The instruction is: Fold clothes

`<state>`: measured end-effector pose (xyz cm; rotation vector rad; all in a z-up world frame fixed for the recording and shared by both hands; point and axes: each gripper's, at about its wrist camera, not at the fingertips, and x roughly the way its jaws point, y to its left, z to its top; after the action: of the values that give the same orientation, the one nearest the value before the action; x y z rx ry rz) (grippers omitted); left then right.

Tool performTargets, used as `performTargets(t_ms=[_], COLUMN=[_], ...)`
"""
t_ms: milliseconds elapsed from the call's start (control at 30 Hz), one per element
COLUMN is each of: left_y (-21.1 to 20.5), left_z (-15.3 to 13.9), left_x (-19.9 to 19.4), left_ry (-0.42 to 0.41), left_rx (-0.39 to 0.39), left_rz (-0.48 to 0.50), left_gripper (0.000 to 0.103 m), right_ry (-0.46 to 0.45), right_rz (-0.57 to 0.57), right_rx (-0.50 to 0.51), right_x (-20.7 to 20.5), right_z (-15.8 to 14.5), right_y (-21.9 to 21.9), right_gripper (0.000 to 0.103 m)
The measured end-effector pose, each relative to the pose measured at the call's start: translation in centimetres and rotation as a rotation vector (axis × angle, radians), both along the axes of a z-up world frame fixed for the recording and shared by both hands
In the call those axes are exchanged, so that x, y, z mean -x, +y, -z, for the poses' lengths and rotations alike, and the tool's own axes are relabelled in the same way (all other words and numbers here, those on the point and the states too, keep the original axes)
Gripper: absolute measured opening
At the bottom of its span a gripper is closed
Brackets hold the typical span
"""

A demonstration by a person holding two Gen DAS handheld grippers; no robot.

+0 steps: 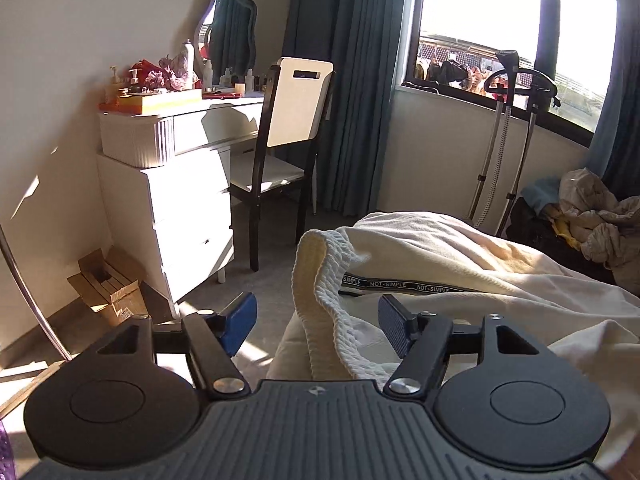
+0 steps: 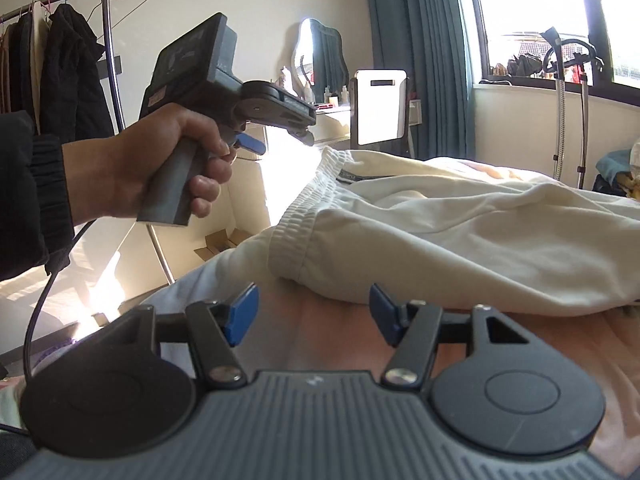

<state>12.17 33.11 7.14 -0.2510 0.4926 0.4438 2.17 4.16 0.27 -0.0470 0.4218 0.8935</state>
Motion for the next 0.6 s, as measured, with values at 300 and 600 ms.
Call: performTargets(t_ms=[300, 600], left_y=[-9.2, -11.4], left_z=[1.1, 9.6], left_x=[5.6, 5.2], left_ry=[-0.098, -0.008], left_rx=[0.477, 0.845], left_rz=[0.048, -0.069], left_gripper=[0.072, 0.074], right_ry=[-0.052, 0.007], right_rz=[0.260, 0.563], right_rx=[-0.002, -0.078], right_x=[0.2, -1.4], right_z=[-2.4, -0.4], right_y=[-13.9, -23.5], right_gripper=[0.064, 0.068])
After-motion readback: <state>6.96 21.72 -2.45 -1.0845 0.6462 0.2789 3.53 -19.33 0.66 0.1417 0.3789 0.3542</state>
